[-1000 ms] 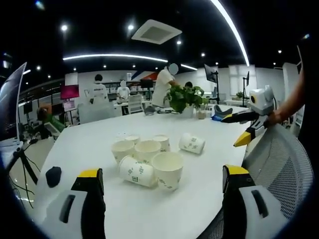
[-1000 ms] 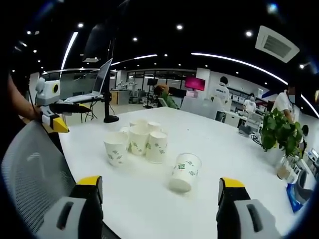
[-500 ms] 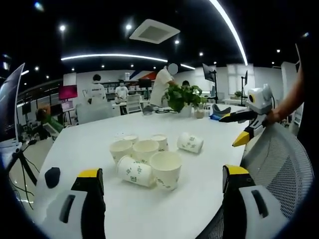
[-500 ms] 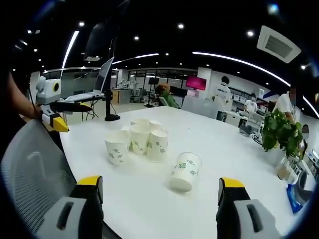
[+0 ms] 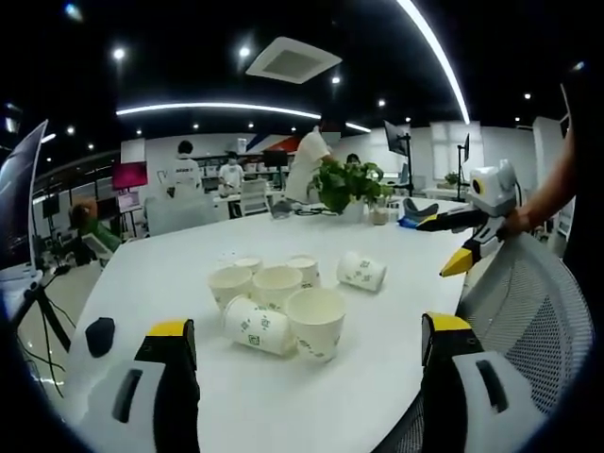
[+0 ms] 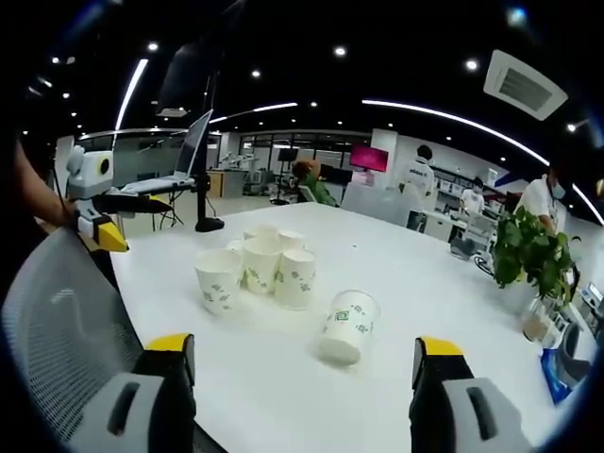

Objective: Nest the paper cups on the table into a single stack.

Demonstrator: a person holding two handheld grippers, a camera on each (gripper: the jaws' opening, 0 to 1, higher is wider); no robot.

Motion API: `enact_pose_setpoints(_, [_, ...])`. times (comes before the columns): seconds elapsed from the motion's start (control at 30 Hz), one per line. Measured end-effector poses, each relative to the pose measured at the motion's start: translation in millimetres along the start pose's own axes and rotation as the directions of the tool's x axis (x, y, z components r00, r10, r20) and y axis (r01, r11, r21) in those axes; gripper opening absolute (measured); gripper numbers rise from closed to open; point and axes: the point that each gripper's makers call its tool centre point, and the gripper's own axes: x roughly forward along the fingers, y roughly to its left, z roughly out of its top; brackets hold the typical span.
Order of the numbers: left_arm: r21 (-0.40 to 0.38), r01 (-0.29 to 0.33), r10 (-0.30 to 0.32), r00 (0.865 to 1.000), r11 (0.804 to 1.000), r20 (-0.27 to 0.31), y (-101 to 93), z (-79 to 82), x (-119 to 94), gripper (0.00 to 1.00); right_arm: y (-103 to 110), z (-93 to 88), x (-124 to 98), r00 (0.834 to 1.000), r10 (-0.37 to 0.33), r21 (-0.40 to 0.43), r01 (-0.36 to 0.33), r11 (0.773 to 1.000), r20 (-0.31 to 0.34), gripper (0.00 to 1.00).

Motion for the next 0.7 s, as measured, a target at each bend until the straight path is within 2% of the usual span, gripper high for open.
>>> enact_pose_setpoints(0.43, [-0.001,-0.015,0.015,1.0,1.0,0.008,4.0,1.0,-0.4,0.99,-1.1,-0.3,0.1,1.0,-0.003,0.001,0.003,1.0,-0.001,0.97])
enact_pose_setpoints(0.57, [0.012,-0.024,0.024,0.999,1.0,-0.024,5.5,-3.9,-0.3,0.96,-2.5,0.3,-0.3,1.0,-0.008,0.004,0.008,1.0,0.003,0.97])
enact_pose_setpoints(0.7, [0.009,-0.021,0.021,1.0,1.0,-0.015,4.4,-1.8,0.3,0.97,-3.2,1.3,-0.5,1.0,-0.01,0.005,0.01,1.0,0.008,0.97])
